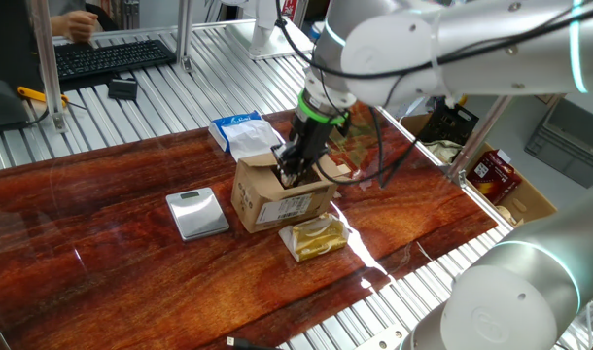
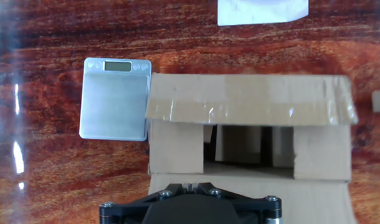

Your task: Open a box

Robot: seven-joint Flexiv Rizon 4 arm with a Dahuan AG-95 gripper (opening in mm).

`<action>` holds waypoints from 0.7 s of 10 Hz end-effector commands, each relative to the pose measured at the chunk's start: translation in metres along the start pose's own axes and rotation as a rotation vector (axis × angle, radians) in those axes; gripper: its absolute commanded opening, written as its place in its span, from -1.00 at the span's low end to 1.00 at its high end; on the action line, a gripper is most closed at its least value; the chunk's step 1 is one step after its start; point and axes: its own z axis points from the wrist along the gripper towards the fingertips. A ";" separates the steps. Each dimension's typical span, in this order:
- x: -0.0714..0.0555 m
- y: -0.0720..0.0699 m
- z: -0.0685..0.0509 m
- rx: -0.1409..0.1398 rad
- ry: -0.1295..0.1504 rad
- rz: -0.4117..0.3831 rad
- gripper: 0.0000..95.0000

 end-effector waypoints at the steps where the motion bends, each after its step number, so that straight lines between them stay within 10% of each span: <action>1: -0.005 -0.003 -0.001 0.001 0.004 -0.011 -1.00; 7: -0.020 -0.008 0.006 0.002 0.009 -0.020 -1.00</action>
